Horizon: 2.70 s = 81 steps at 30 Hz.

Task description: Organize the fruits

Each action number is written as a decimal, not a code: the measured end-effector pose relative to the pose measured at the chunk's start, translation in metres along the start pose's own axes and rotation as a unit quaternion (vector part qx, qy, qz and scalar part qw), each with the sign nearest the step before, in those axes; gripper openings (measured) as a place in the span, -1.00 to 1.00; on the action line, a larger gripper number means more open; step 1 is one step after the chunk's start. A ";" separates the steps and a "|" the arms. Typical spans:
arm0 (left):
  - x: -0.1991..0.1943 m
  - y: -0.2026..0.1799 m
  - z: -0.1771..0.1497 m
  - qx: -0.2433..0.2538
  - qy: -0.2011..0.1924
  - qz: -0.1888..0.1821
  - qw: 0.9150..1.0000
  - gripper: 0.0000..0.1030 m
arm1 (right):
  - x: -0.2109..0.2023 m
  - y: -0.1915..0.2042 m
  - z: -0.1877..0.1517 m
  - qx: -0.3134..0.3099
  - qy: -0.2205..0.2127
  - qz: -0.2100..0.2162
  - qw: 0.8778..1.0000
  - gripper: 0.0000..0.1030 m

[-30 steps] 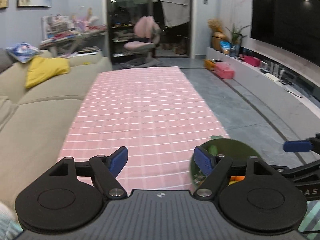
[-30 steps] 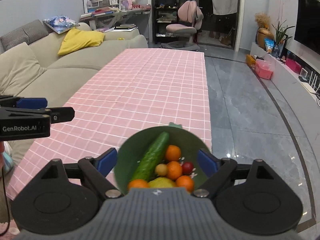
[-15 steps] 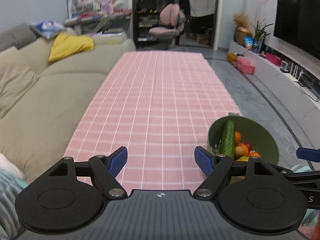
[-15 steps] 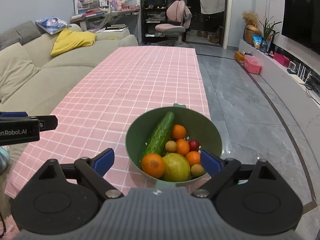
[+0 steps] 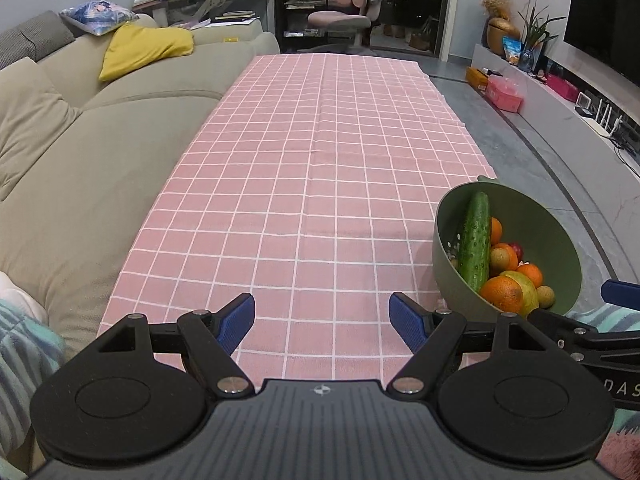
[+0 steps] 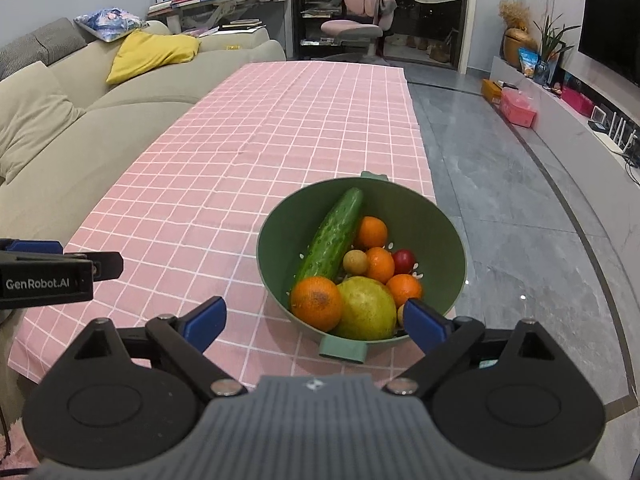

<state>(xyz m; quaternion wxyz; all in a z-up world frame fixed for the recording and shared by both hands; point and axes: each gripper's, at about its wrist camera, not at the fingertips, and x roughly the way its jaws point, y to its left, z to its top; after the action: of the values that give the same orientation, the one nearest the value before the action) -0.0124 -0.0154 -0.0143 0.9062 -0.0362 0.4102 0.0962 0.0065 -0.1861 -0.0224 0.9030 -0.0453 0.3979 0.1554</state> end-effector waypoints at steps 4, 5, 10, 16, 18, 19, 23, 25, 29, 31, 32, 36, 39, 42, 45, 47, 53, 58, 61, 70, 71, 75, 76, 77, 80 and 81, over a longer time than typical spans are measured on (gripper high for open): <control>0.001 0.001 0.001 0.000 0.002 0.001 1.000 0.74 | 0.001 0.001 0.000 0.000 0.002 0.000 1.000 0.78; 0.000 0.001 0.001 -0.001 0.003 0.001 1.000 0.74 | 0.001 0.001 -0.001 0.000 0.002 -0.001 1.000 0.78; 0.000 0.001 0.002 -0.002 0.003 0.002 1.000 0.74 | 0.000 0.000 0.000 0.001 0.002 0.000 1.000 0.78; 0.000 0.001 0.003 -0.002 0.004 0.002 1.000 0.74 | 0.001 0.001 0.000 0.000 0.003 -0.001 1.000 0.78; 0.000 0.001 0.003 -0.002 0.005 0.002 1.000 0.74 | 0.001 0.001 0.000 0.000 0.004 -0.001 1.000 0.78; 0.000 0.001 0.003 -0.003 0.005 0.002 1.000 0.74 | 0.001 0.001 0.000 -0.001 0.004 -0.001 1.000 0.78; 0.000 0.001 0.003 -0.002 0.005 0.001 1.000 0.74 | 0.001 0.001 0.000 0.000 0.004 -0.001 1.000 0.79; 0.000 0.001 0.003 -0.002 0.005 0.002 1.000 0.74 | 0.001 0.001 0.000 0.000 0.004 -0.001 1.000 0.79; 0.000 0.001 0.003 -0.002 0.004 0.002 1.000 0.74 | 0.001 0.001 0.000 0.000 0.005 -0.001 1.000 0.79; -0.001 0.001 0.003 -0.003 0.004 0.002 1.000 0.74 | 0.002 0.001 -0.001 0.001 0.005 -0.001 1.000 0.79; -0.001 0.001 0.003 -0.003 0.004 0.002 1.000 0.74 | 0.002 0.001 -0.001 0.001 0.005 -0.001 1.000 0.79; -0.001 0.001 0.003 -0.003 0.004 0.003 1.000 0.74 | 0.002 0.000 -0.001 0.001 0.005 -0.001 1.000 0.79; -0.001 0.001 0.003 -0.003 0.004 0.003 1.000 0.74 | 0.002 0.000 -0.001 0.002 0.006 -0.001 1.000 0.80; -0.001 0.001 0.003 -0.003 0.004 0.003 1.000 0.74 | 0.003 0.000 -0.003 0.003 0.007 -0.001 1.000 0.80; -0.001 0.001 0.003 -0.003 0.004 0.003 1.000 0.74 | 0.003 0.001 -0.003 0.004 0.007 -0.001 1.000 0.81; -0.001 0.001 0.003 -0.002 0.004 0.003 1.000 0.74 | 0.003 0.001 -0.003 0.004 0.007 -0.002 1.000 0.81; -0.003 0.002 0.004 -0.003 0.001 0.005 1.000 0.74 | 0.003 0.000 -0.003 0.003 0.007 -0.001 1.000 0.82; -0.003 0.002 0.005 -0.007 0.002 0.007 1.000 0.74 | 0.003 0.000 -0.002 0.004 0.008 -0.001 1.000 0.82; -0.004 0.002 0.005 -0.007 0.000 0.008 1.000 0.74 | 0.003 0.001 -0.002 0.004 0.008 -0.001 1.000 0.82; -0.004 0.000 0.004 -0.004 -0.002 0.005 1.000 0.74 | 0.003 0.001 -0.002 0.005 0.008 -0.001 1.000 0.82; -0.004 0.000 0.004 -0.003 -0.002 0.005 1.000 0.74 | 0.003 0.001 -0.002 0.005 0.008 -0.001 1.000 0.82; -0.004 -0.002 0.004 -0.001 -0.002 0.005 1.000 0.73 | 0.003 0.001 -0.002 0.005 0.008 -0.001 1.000 0.82; -0.005 -0.002 0.004 -0.001 -0.002 0.006 1.000 0.74 | 0.003 0.001 -0.002 0.005 0.008 -0.001 1.000 0.83; -0.005 -0.002 0.004 -0.001 -0.002 0.005 1.000 0.73 | 0.003 0.001 -0.002 0.005 0.008 -0.001 1.000 0.83; -0.005 -0.002 0.004 -0.001 -0.002 0.008 1.000 0.74 | 0.003 0.000 -0.002 0.005 0.008 -0.001 1.000 0.83; -0.005 -0.002 0.004 -0.001 -0.003 0.008 1.000 0.73 | 0.003 0.001 -0.002 0.006 0.008 -0.001 1.000 0.83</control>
<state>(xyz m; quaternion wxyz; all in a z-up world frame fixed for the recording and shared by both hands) -0.0116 -0.0179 -0.0080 0.9064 -0.0334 0.4080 0.1036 0.0063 -0.1854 -0.0260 0.9001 -0.0419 0.4062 0.1519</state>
